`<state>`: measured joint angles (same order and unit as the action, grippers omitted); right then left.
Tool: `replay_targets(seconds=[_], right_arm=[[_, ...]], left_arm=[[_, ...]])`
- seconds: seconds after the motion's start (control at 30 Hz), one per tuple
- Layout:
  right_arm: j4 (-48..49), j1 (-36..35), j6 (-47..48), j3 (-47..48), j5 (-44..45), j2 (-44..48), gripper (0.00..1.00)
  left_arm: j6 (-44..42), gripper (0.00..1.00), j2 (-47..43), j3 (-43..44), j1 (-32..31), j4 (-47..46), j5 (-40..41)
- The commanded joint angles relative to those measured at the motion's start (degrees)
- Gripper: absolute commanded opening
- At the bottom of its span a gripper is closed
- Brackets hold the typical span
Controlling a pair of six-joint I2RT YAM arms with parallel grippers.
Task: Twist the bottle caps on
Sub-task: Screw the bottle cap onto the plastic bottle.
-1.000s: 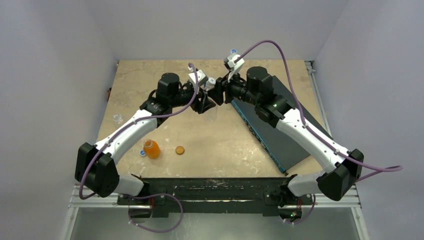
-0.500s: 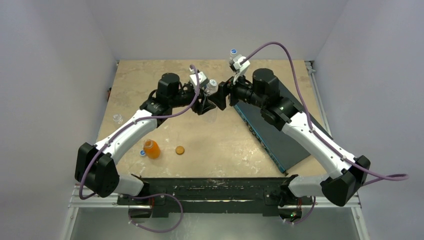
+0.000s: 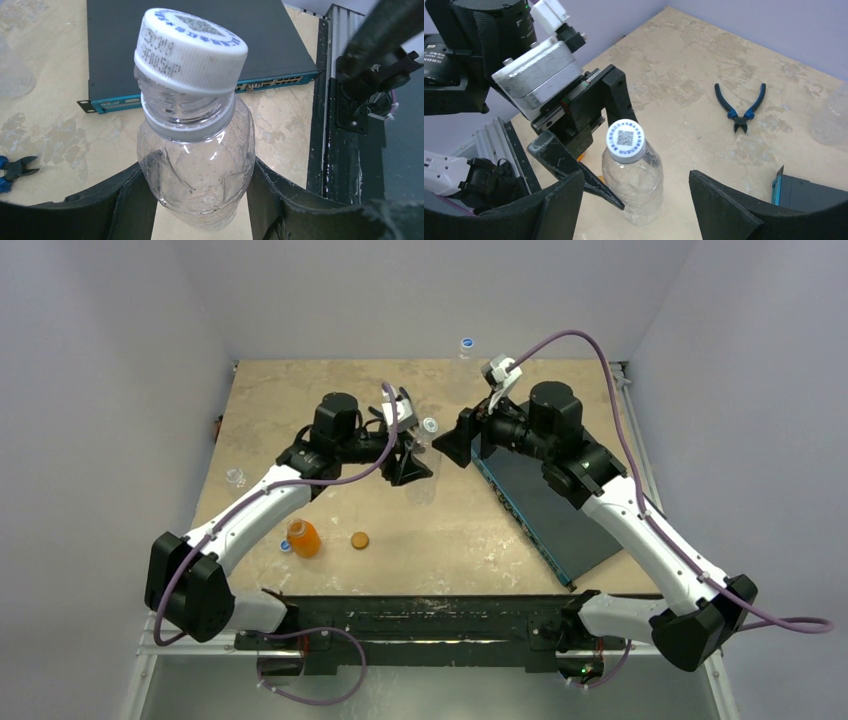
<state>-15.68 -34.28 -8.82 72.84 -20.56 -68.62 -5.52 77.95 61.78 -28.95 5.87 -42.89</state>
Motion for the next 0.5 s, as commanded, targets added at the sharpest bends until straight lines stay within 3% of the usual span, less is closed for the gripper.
replay_targets(seconds=[0.0, 0.2, 0.47], right_arm=[[0.8, 1.0, -2.5, 1.0, -3.5, 0.7, 0.8], [-1.1, 0.6, -1.3, 1.9, -3.2, 1.0, 0.69], [-1.4, -1.4, 0.0, 2.2, 2.6, 0.6, 0.65]], left_arm=[[-2.3, 0.0, -2.4, -0.3, -0.1, 1.1, -5.1], [-2.5, 0.0, -2.6, -0.6, -0.1, 2.7, -6.2], [-2.5, 0.0, -2.5, -0.6, -0.4, 3.1, -6.9]])
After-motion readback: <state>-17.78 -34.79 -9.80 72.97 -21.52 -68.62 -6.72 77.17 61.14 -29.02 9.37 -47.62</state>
